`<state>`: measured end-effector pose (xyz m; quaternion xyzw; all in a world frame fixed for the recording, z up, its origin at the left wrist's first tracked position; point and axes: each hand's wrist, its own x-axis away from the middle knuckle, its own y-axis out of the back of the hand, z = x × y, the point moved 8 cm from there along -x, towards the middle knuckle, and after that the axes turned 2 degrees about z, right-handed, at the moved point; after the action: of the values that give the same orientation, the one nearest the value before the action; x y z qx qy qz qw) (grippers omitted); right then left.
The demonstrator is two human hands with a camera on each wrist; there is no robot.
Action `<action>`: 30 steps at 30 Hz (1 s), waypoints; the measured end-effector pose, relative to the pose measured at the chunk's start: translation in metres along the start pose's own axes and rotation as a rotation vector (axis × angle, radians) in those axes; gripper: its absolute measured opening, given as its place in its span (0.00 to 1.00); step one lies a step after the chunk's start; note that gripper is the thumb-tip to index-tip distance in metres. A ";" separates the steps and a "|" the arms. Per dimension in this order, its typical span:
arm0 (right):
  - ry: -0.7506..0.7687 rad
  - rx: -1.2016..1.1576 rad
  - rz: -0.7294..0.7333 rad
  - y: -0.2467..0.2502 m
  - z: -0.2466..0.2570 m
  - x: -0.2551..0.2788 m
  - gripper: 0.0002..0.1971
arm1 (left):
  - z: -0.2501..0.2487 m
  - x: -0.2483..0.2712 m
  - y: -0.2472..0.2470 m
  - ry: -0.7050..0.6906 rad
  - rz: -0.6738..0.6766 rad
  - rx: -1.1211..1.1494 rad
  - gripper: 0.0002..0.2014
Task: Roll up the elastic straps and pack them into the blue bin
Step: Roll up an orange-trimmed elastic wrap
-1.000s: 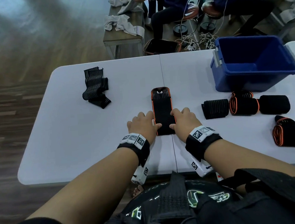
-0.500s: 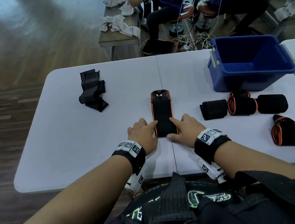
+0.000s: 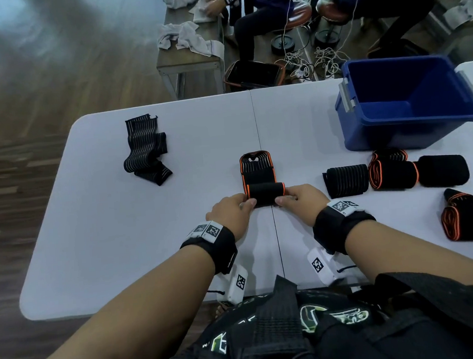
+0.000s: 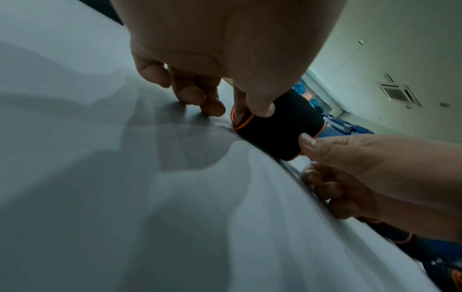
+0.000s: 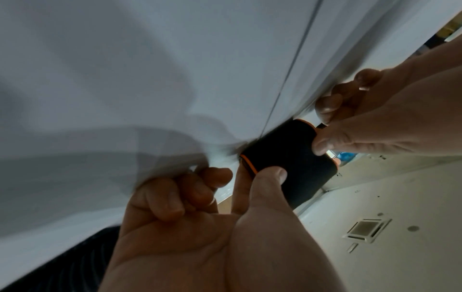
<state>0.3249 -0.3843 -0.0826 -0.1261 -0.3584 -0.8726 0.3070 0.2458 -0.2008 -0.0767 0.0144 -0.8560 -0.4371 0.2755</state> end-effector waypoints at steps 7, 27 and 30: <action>-0.073 0.023 -0.009 0.004 0.002 -0.009 0.26 | -0.003 -0.015 -0.002 0.073 0.037 0.075 0.23; -0.211 0.180 0.020 0.007 0.012 -0.004 0.23 | -0.011 -0.010 0.008 0.186 0.085 -0.016 0.14; -0.128 0.079 -0.130 0.014 0.016 0.000 0.14 | -0.004 -0.007 0.023 0.147 -0.117 0.187 0.18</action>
<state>0.3338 -0.3808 -0.0642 -0.1460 -0.4188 -0.8661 0.2307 0.2589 -0.1871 -0.0609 0.1218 -0.8683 -0.3686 0.3090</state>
